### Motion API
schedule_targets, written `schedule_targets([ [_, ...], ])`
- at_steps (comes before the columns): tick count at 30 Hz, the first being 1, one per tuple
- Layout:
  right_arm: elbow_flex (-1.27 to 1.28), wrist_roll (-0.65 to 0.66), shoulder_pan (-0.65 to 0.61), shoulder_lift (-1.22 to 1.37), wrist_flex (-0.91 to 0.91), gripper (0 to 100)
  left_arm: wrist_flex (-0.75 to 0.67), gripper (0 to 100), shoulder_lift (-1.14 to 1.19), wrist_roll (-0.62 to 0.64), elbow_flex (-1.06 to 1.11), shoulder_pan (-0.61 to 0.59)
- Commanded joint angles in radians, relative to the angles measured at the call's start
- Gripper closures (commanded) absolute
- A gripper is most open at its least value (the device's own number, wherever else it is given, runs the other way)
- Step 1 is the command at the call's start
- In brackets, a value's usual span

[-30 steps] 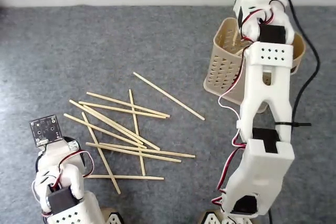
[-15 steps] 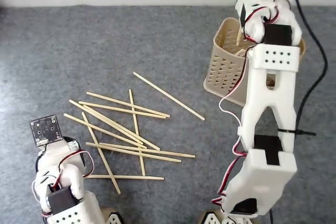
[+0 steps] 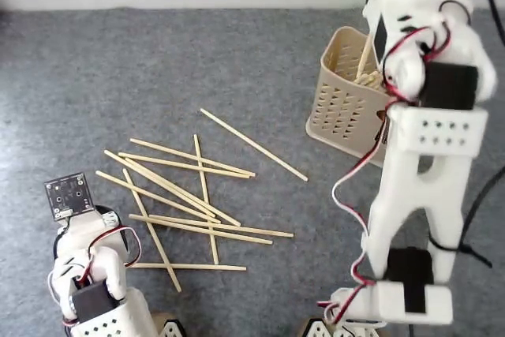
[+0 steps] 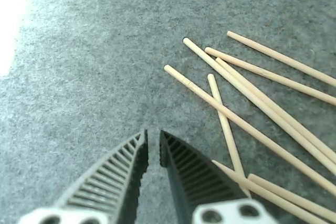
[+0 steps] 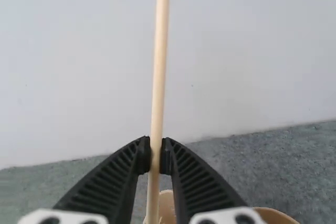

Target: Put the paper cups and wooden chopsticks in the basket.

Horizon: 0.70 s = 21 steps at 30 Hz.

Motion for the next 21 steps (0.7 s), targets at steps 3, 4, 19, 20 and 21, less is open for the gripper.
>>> schedule_targets([
  [3,0.167,-0.009,-0.064,-0.257,0.001,99.1,-0.020,96,-0.006,-0.012,-0.007,0.002],
  [4,0.232,-0.008,-0.073,-0.308,-0.022,99.1,-0.020,96,-0.006,-0.012,-0.007,0.002],
  [19,1.148,0.180,-0.073,-0.529,-1.145,99.1,-0.020,96,-0.006,-0.012,-0.007,0.002],
  [20,1.148,0.189,-0.071,-0.487,-1.181,99.1,-0.020,96,-0.006,-0.012,-0.007,0.002],
  [21,1.145,0.192,-0.068,-0.443,-1.213,99.1,-0.020,96,-0.006,-0.012,-0.007,0.002],
])
